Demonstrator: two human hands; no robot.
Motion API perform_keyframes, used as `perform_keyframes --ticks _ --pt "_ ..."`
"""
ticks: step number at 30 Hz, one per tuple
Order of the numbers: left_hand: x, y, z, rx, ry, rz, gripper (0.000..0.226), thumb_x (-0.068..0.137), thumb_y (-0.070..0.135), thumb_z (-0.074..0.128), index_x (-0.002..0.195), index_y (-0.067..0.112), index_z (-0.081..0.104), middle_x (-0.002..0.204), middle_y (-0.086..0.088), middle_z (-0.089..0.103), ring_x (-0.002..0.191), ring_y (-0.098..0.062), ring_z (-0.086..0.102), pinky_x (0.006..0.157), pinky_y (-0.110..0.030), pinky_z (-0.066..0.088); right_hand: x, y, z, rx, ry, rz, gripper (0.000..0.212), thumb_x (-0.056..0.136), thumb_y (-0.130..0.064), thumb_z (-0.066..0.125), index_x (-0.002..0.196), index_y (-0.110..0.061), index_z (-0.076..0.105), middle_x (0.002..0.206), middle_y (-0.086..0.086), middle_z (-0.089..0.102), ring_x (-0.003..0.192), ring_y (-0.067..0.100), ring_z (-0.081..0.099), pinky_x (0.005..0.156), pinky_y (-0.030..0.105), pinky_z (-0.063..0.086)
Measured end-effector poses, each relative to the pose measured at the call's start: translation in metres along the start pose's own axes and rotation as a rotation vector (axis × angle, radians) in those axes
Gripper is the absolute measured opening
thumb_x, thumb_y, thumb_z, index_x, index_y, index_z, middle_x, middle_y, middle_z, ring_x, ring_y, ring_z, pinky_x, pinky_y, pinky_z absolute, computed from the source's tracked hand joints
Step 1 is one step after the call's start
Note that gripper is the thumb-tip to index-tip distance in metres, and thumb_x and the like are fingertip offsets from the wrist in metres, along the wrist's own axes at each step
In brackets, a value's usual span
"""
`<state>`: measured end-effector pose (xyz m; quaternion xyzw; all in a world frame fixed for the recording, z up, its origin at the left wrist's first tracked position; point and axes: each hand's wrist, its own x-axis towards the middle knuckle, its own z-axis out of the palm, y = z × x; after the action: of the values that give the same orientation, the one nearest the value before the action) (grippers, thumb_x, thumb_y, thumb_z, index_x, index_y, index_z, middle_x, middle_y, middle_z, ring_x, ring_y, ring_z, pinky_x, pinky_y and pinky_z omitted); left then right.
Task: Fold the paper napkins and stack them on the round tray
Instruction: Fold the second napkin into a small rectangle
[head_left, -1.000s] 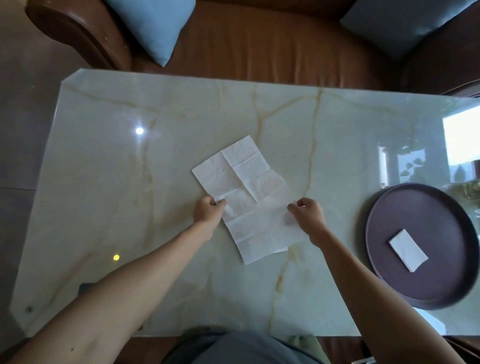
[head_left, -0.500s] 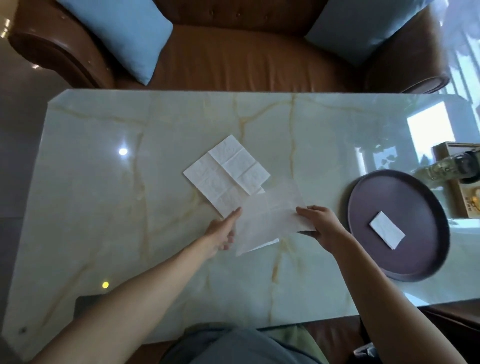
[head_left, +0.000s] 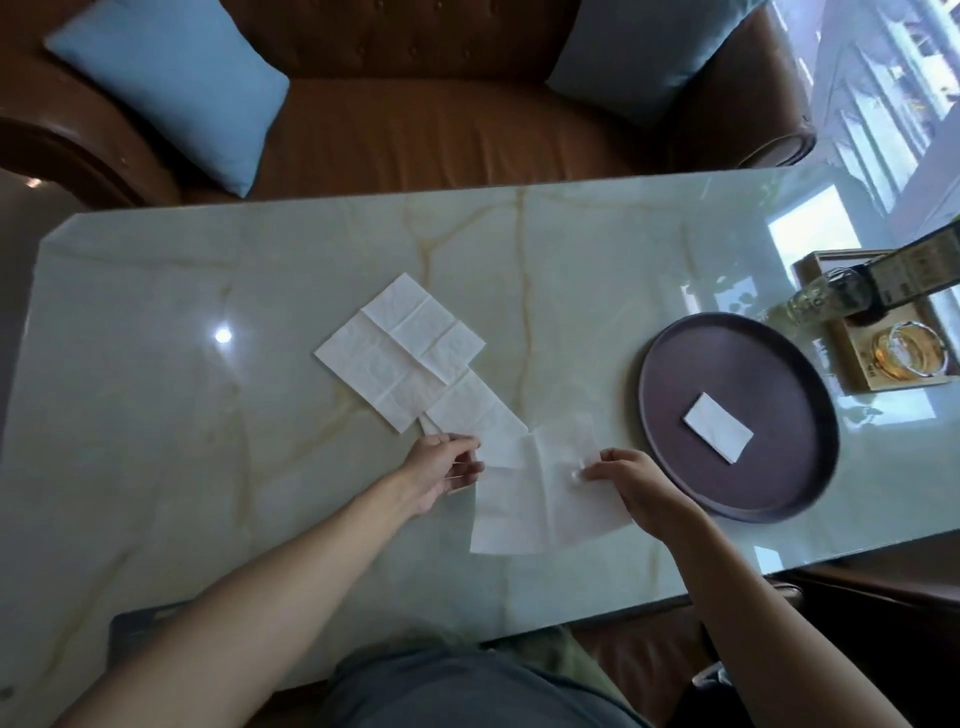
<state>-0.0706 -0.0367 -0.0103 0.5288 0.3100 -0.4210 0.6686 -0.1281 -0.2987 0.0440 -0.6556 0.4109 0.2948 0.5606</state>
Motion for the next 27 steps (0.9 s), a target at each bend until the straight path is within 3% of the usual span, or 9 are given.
perform_keyframes --ticks 3,7,11,13,16,20,23,25,27 --pt "0.0 -0.015 0.007 0.116 0.059 -0.075 0.024 0.089 0.035 0.075 0.098 0.015 0.063 0.084 -0.006 0.058 0.067 -0.019 0.059 0.061 -0.029 0.049 -0.001 -0.006 -0.003 0.061 -0.034 -0.01 0.026 0.069 0.002 0.077 0.094 0.006 0.07 0.089 0.025 0.069 0.08 0.035 0.066 0.074 0.042 0.05" --pt "-0.003 -0.036 0.028 0.094 -0.005 -0.236 0.064 0.068 0.067 0.079 0.105 0.018 0.061 0.077 -0.005 0.053 0.065 -0.018 0.052 0.061 -0.031 0.046 -0.005 -0.028 -0.015 0.123 -0.074 -0.075 0.013 0.084 0.007 0.065 0.093 0.003 0.072 0.087 0.021 0.072 0.072 0.032 0.068 0.068 0.035 0.053" --pt "-0.001 -0.036 0.052 0.029 -0.086 -0.246 0.102 0.067 0.071 0.077 0.146 0.016 0.043 0.11 -0.011 0.056 0.107 -0.029 0.063 0.09 -0.039 0.054 -0.022 -0.058 -0.027 0.087 -0.115 -0.159 0.014 0.086 0.004 0.064 0.082 -0.007 0.073 0.077 0.015 0.071 0.06 0.028 0.067 0.063 0.033 0.053" --pt "0.0 -0.031 0.062 -0.089 -0.158 -0.236 0.094 0.078 0.067 0.072 0.148 0.014 0.039 0.113 -0.011 0.061 0.109 -0.03 0.066 0.089 -0.042 0.057 -0.032 -0.075 -0.035 0.092 -0.117 -0.206 0.016 0.086 0.002 0.064 0.081 -0.009 0.074 0.075 0.015 0.07 0.059 0.028 0.065 0.061 0.032 0.053" --pt "-0.004 -0.019 0.075 -0.35 -0.227 -0.173 0.058 0.084 0.054 0.073 0.123 0.015 0.056 0.108 -0.011 0.062 0.093 -0.028 0.07 0.081 -0.04 0.061 -0.04 -0.096 -0.05 0.101 -0.094 -0.241 0.014 0.085 0.0 0.065 0.083 -0.011 0.074 0.081 0.018 0.068 0.066 0.029 0.063 0.065 0.035 0.053" --pt "-0.009 -0.003 0.088 -0.234 -0.233 -0.035 0.022 0.085 0.04 0.076 0.096 0.021 0.073 0.086 0.0 0.07 0.073 -0.017 0.068 0.06 -0.026 0.052 -0.036 -0.107 -0.068 -0.081 0.025 -0.287 0.012 0.083 -0.006 0.07 0.076 -0.014 0.074 0.074 0.011 0.068 0.062 0.026 0.062 0.066 0.033 0.052" --pt "-0.01 0.012 0.088 -0.077 -0.089 0.091 0.025 0.086 0.035 0.075 0.1 0.014 0.075 0.088 -0.002 0.07 0.075 -0.018 0.065 0.07 -0.029 0.048 -0.029 -0.11 -0.078 -0.189 0.081 -0.334 0.011 0.086 -0.007 0.069 0.077 -0.012 0.072 0.066 0.001 0.069 0.061 0.023 0.062 0.063 0.028 0.049" --pt "-0.013 0.021 0.085 -0.104 -0.045 0.169 0.028 0.091 0.026 0.069 0.109 0.006 0.073 0.098 -0.009 0.073 0.089 -0.024 0.066 0.084 -0.036 0.051 -0.024 -0.112 -0.078 -0.268 0.139 -0.39 0.011 0.087 -0.011 0.07 0.077 -0.013 0.071 0.067 -0.003 0.068 0.065 0.02 0.061 0.065 0.028 0.047" --pt "-0.019 0.032 0.083 -0.142 -0.008 0.225 0.017 0.095 0.016 0.063 0.105 0.005 0.071 0.097 -0.012 0.074 0.089 -0.025 0.068 0.087 -0.037 0.053 -0.022 -0.117 -0.073 -0.31 0.197 -0.452 0.008 0.087 -0.013 0.069 0.079 -0.013 0.07 0.075 0.0 0.069 0.07 0.02 0.061 0.068 0.031 0.046"
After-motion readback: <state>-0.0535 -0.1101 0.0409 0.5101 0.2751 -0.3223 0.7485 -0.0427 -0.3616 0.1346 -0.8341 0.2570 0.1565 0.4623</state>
